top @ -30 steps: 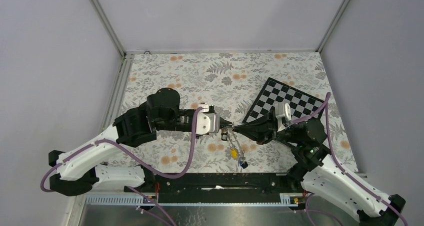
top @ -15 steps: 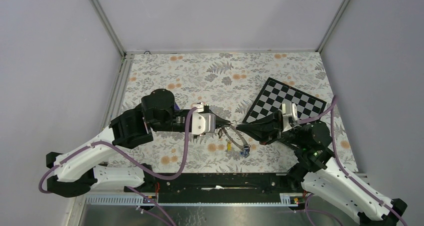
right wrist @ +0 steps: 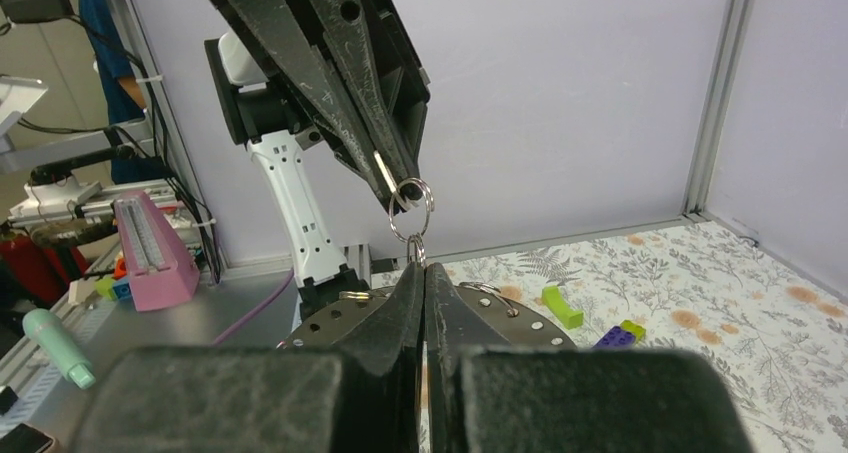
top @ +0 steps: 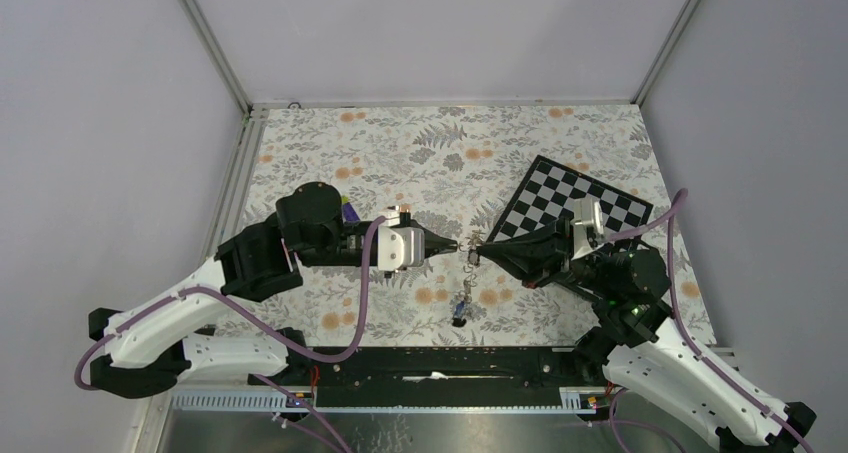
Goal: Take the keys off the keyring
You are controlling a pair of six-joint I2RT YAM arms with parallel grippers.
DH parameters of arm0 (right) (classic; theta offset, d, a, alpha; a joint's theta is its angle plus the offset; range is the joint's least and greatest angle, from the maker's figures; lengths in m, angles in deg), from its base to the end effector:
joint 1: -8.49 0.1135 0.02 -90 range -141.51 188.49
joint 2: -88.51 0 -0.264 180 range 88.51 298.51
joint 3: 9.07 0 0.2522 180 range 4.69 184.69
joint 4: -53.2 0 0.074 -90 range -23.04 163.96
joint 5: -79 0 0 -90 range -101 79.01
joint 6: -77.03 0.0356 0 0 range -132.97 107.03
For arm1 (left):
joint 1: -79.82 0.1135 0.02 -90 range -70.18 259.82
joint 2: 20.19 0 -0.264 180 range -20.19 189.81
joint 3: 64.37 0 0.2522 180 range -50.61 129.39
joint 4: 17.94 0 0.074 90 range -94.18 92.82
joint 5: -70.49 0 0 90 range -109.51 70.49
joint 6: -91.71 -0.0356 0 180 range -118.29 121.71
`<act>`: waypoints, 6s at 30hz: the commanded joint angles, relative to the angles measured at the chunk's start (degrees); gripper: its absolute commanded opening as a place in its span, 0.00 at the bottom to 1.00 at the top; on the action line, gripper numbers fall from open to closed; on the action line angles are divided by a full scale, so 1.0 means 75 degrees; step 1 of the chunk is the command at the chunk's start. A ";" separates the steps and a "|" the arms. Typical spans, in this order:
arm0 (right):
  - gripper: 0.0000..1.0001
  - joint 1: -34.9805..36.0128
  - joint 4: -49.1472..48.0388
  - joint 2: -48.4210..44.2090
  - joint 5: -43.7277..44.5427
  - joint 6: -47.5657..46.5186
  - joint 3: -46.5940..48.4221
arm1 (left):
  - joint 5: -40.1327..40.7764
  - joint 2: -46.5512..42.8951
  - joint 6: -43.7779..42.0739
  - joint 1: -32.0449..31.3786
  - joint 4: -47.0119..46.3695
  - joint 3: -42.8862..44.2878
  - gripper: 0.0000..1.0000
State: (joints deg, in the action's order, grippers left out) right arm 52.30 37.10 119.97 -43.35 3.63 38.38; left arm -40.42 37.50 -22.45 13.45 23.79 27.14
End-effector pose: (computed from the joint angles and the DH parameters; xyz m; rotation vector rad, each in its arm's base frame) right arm 0.0773 0.1006 0.3760 -0.7841 0.8934 1.2212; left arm 0.0664 -0.1834 0.4622 1.4437 1.0339 -0.8515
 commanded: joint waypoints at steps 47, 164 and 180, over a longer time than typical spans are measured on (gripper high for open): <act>0.00 -0.0024 -0.1223 -0.0796 0.1118 0.0758 -0.0501 | 0.0595 -0.0255 -0.0081 0.0001 -0.0799 0.0149 0.00; 0.00 -0.0028 0.2824 0.0788 -0.2326 -0.1901 0.2572 | -0.0847 0.0412 -0.0851 0.0001 -0.0625 0.1510 0.00; 0.00 -0.0018 -0.0851 0.2004 -0.4017 0.1214 0.2511 | -0.1464 -0.0067 -0.1015 0.0001 -0.0506 0.1564 0.00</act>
State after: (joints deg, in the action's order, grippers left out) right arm 52.19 43.04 134.09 -68.45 2.98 56.98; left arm -49.60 38.84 -28.29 13.12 26.15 35.32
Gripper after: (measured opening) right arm 0.019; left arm 0.018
